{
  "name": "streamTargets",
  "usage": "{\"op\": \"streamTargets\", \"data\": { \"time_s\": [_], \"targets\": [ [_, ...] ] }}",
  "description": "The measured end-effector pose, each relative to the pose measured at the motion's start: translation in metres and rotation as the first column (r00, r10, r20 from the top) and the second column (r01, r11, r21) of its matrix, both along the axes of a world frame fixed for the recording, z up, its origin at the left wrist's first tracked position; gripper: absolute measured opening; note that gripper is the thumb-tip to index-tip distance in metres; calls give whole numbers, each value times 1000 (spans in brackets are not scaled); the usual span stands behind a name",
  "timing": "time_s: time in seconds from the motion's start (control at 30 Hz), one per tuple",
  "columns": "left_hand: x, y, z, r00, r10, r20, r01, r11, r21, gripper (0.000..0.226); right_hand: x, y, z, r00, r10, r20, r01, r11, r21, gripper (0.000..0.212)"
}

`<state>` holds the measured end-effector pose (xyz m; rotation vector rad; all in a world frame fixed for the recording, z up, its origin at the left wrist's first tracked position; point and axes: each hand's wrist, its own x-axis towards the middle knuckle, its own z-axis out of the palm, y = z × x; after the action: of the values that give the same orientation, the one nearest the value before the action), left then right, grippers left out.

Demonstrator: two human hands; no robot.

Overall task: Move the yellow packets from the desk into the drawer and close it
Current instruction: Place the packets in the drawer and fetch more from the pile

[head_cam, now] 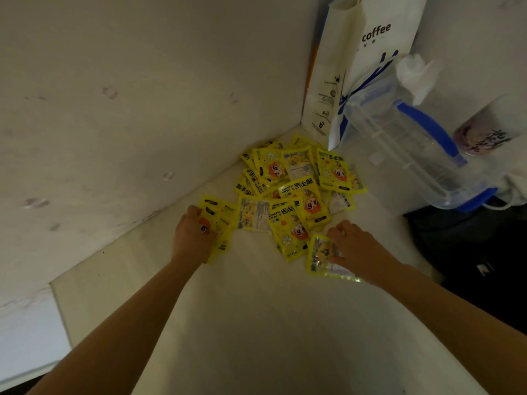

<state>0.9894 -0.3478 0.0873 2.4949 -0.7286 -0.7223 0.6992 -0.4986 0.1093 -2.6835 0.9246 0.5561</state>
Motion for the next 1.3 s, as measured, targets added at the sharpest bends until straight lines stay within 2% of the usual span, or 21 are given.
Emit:
{"op": "streamTargets", "data": {
  "time_s": [0.1, 0.23, 0.27, 0.33, 0.4, 0.5, 0.6, 0.67, 0.7, 0.8, 0.9, 1.03, 1.13, 1.2, 1.3],
  "targets": [
    [-8, 13, 5, 997, 57, -44, -59, 997, -50, 57, -8, 4, 3, 998, -64, -17, 65, 997, 52, 42],
    [-17, 22, 13, 985, 123, -121, -132, 989, -71, 73, -23, 4, 2, 974, -226, 17, 215, 945, 245, 44],
    [-17, 24, 15, 977, 145, -158, -158, 985, -69, 69, -27, 4, 1, 965, -259, 46, 236, 929, 286, 53],
    [-18, 26, 19, 955, 171, -243, -194, 978, -73, 45, -34, 3, 0, 939, -323, 116, 269, 904, 333, 67],
    [-19, 27, 23, 923, 191, -333, -239, 965, -108, 27, -33, 1, 2, 894, -420, 155, 347, 870, 351, 51],
    [-18, 22, 33, 892, 189, -410, -267, 953, -142, 20, -30, -5, 5, 795, -555, 243, 450, 810, 377, 37],
    [-15, 10, 42, 919, 76, -388, -143, 979, -145, 18, -22, -14, 9, 674, -683, 280, 544, 716, 438, 23],
    [-14, -4, 43, 948, -30, -316, -5, 994, -108, 19, -14, -20, 9, 656, -692, 301, 559, 714, 422, 28],
    [-14, -13, 43, 958, -83, -274, 67, 995, -68, 21, -9, -22, 11, 644, -698, 312, 561, 709, 428, 23],
    [-15, -38, 38, 953, -260, -157, 271, 961, 53, 39, 10, -28, 15, 583, -735, 347, 567, 674, 473, 16],
    [-16, -58, 30, 906, -409, -110, 418, 906, 73, 47, 29, -34, 18, 533, -765, 361, 560, 639, 528, 14],
    [-20, -77, 24, 865, -468, -181, 485, 872, 68, 54, 48, -42, 11, 501, -795, 341, 567, 600, 565, 19],
    [-19, -84, 18, 822, -544, -170, 564, 818, 109, 77, 58, -43, 6, 481, -815, 324, 560, 570, 601, 17],
    [-19, -85, 12, 798, -591, -119, 603, 785, 143, 89, 62, -43, 4, 475, -823, 311, 561, 556, 613, 25],
    [-23, -82, 13, 787, -615, -44, 611, 768, 194, 74, 65, -45, 2, 475, -827, 300, 580, 551, 600, 30]
  ]
}}
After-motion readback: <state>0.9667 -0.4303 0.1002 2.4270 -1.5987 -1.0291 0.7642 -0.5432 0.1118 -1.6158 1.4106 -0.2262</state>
